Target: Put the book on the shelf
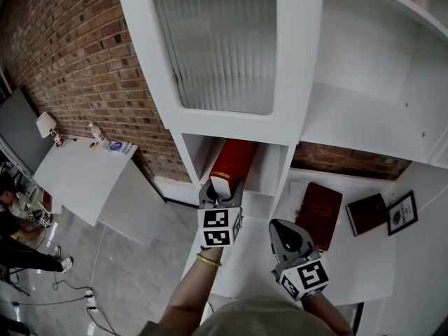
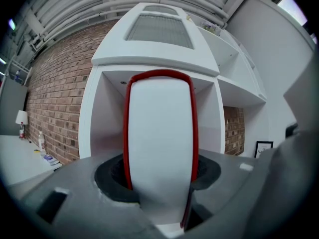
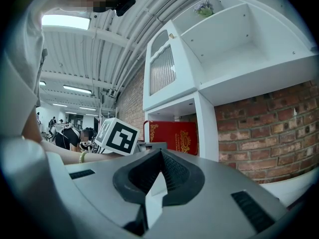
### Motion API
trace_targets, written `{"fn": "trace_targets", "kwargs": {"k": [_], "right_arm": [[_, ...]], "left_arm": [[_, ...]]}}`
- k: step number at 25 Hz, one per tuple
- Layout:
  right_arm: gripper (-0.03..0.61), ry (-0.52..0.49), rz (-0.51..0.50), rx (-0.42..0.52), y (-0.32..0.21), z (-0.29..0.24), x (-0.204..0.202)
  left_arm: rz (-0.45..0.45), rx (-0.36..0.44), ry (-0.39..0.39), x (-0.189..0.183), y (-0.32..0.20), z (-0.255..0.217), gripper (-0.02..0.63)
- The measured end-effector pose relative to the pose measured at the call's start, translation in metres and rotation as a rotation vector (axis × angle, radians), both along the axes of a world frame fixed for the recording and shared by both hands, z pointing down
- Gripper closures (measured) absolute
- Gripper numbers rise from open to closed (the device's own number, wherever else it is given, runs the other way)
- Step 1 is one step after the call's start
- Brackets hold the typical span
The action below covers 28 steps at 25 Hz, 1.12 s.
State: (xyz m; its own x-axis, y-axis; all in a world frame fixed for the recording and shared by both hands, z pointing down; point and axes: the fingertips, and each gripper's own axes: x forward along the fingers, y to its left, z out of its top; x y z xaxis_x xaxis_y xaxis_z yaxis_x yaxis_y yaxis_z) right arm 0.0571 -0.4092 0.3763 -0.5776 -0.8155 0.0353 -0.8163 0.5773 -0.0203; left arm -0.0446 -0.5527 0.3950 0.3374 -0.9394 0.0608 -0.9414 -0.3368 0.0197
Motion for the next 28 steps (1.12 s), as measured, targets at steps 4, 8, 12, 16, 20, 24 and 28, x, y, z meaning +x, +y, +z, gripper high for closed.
{"fn": "trace_targets", "kwargs": {"k": [4, 8, 12, 16, 20, 24, 28], "right_arm": [[0.572, -0.001, 0.006, 0.002, -0.001, 0.001, 0.003], [0.572, -0.014, 0.014, 0.014, 0.0, 0.0, 0.004], [0.572, -0.009, 0.019, 0.007, 0.0, -0.001, 0.005], [0.572, 0.01, 0.026, -0.028, 0.002, -0.002, 0.005], [0.572, 0.004, 0.028, -0.024, 0.003, -0.003, 0.005], [0.572, 0.009, 0.025, -0.01, 0.004, -0.004, 0.005], [0.572, -0.019, 0.026, 0.011, 0.005, -0.005, 0.005]], "left_arm": [[0.001, -0.007, -0.008, 0.005, -0.009, 0.001, 0.379], [0.006, -0.014, -0.022, 0.01, -0.019, 0.002, 0.379], [0.009, -0.021, -0.022, 0.013, -0.026, 0.003, 0.379], [0.011, -0.023, -0.024, 0.014, -0.031, 0.002, 0.379], [0.011, -0.028, -0.024, 0.015, -0.033, 0.002, 0.379], [0.012, -0.028, -0.021, 0.015, -0.034, 0.002, 0.377], [0.019, -0.041, 0.023, 0.012, -0.03, 0.001, 0.241]]}}
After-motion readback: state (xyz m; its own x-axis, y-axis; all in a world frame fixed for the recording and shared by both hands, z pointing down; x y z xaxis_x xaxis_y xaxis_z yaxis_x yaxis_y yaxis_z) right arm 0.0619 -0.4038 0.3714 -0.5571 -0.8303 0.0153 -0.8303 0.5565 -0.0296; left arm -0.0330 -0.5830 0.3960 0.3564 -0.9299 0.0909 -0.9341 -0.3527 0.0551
